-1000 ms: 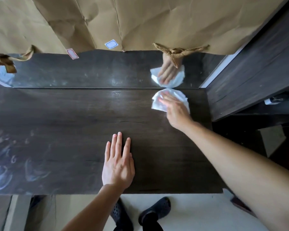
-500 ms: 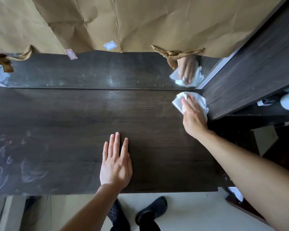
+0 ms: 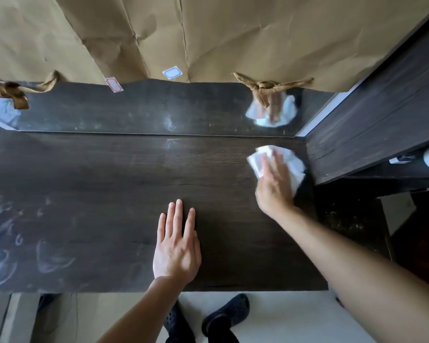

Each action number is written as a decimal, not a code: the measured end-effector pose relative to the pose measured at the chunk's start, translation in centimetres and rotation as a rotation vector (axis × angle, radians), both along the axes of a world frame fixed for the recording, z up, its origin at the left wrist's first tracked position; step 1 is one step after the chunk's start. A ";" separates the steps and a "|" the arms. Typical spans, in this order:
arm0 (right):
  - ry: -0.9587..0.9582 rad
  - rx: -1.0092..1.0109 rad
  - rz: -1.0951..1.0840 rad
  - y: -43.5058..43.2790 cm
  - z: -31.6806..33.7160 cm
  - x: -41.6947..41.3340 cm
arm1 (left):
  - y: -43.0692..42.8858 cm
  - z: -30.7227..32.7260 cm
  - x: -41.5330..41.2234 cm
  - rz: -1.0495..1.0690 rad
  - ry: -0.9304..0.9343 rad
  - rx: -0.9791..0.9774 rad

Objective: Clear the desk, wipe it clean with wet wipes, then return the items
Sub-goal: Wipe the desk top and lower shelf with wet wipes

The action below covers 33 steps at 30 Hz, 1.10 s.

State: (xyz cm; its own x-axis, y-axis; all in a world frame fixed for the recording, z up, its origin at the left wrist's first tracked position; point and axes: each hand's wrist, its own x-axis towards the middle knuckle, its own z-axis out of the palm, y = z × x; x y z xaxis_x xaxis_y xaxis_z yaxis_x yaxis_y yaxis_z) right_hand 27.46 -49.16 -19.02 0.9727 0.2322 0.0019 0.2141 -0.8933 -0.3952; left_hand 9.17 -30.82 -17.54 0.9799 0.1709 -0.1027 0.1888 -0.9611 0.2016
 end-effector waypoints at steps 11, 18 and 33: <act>-0.084 -0.079 0.181 -3.4 -0.7 3.4 | 0.2 -0.1 -0.1 -0.008 -0.010 -0.018; -0.041 0.000 -0.103 5.3 0.0 2.2 | 0.4 -0.1 0.2 -0.041 0.003 -0.023; -0.137 0.074 -0.187 -5.2 -0.4 -13.4 | 0.9 -0.4 0.5 -0.100 -0.002 -0.058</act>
